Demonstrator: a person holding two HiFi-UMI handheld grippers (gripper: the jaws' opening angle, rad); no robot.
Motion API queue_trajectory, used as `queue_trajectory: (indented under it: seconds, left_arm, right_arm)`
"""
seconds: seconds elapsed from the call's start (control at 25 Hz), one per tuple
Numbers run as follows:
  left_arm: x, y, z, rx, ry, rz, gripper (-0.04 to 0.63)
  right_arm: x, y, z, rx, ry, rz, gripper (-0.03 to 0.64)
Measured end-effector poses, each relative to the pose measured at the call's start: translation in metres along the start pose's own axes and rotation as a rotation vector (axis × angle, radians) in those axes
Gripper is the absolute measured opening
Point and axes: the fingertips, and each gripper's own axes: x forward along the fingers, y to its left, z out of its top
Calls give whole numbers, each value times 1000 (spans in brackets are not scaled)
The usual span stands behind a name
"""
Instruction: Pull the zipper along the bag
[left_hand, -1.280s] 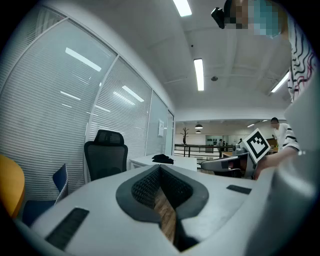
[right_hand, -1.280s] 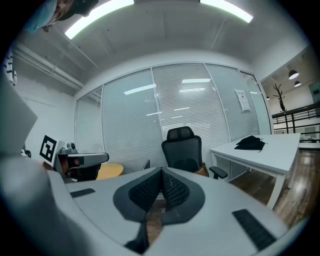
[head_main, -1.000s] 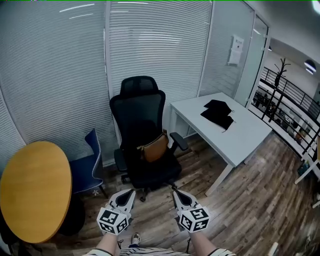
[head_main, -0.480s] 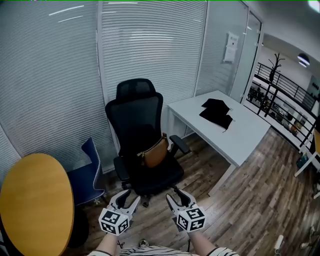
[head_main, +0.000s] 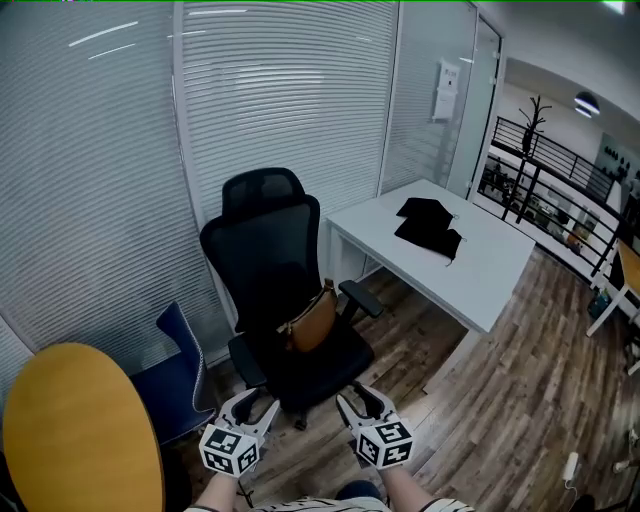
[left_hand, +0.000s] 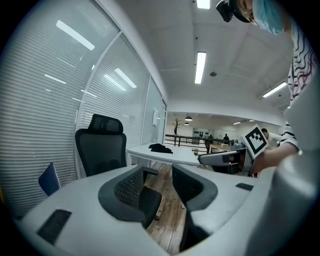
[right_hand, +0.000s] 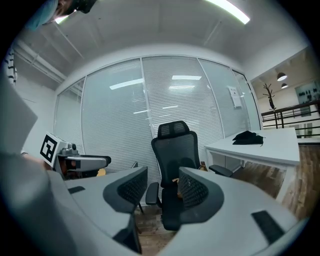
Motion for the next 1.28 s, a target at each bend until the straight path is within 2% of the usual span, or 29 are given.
queue_trajectory:
  seconds: [0.24,0.44,0.6,0.76,1.12,1.28]
  left_arm:
    - [35,15,-11,-31,26,-16,158]
    - [74,33,-8,-57,28,25,157]
    - [101,38,0,-72,17,75,157]
    - [132,45,5,-84,3,135,158]
    - [172,43,-8,-144,12,285,156]
    - [183,46,-18,-162,44,321,156]
  right_arm:
    - [27,-26,-4,7,27,-22,190]
    - [62,-55,-6,-27,67,11,190]
    - [83,-78,-3,-105,104,59,190]
    - [109,-104,2,-125,123,122,190]
    - [147,-151,0,-194,171,268,190]
    - [160,-163,-4,-206,183,301,190]
